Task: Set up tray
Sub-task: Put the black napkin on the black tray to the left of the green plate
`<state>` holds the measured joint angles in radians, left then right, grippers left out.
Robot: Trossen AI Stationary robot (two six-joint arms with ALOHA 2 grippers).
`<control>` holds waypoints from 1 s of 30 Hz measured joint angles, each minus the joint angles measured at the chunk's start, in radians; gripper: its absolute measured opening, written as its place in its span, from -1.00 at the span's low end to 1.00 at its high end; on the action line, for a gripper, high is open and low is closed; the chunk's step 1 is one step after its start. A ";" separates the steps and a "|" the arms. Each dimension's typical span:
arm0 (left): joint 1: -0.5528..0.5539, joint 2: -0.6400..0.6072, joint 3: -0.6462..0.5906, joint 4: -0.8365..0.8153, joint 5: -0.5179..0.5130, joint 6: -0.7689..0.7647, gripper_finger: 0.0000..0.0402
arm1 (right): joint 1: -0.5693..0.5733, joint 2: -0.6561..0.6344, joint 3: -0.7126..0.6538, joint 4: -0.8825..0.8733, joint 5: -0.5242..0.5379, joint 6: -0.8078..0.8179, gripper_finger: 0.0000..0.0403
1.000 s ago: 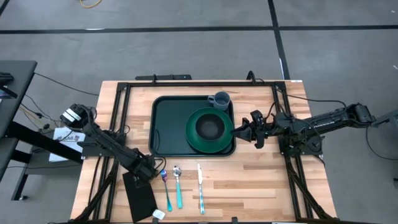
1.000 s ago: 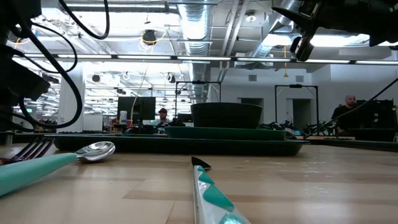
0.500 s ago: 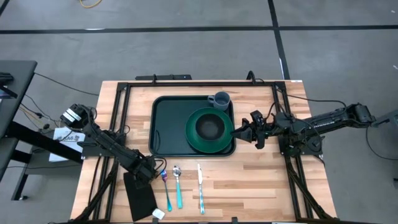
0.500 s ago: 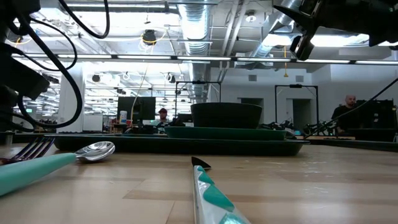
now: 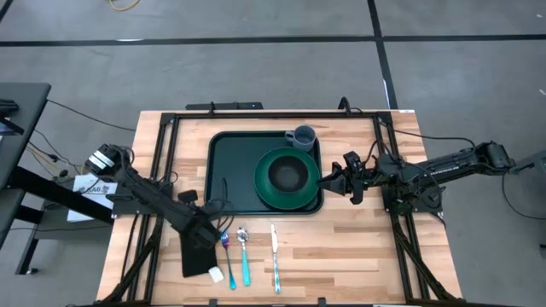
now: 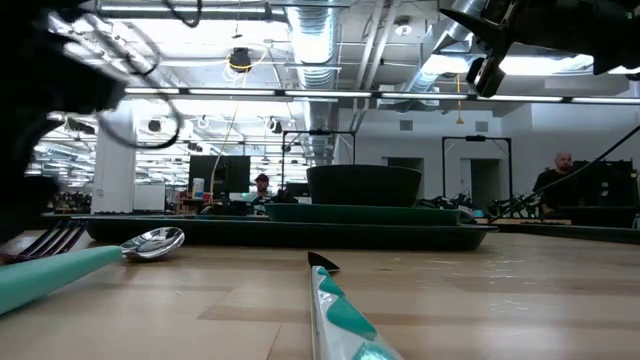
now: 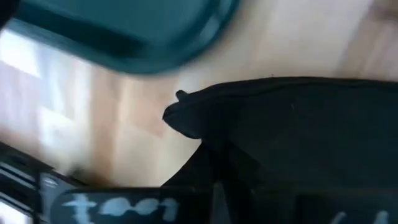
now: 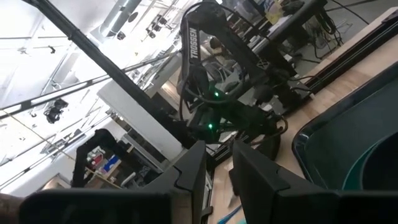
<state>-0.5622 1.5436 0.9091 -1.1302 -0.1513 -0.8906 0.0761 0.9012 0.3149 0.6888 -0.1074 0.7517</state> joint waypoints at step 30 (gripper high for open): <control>0.641 -0.003 0.123 0.311 -0.222 0.816 -1.00 | 0.000 0.000 0.000 0.000 0.002 0.000 -0.63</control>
<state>0.0790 1.5406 1.0325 -0.8196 -0.3736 -0.0747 0.0761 0.9012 0.3149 0.6888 -0.1059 0.7517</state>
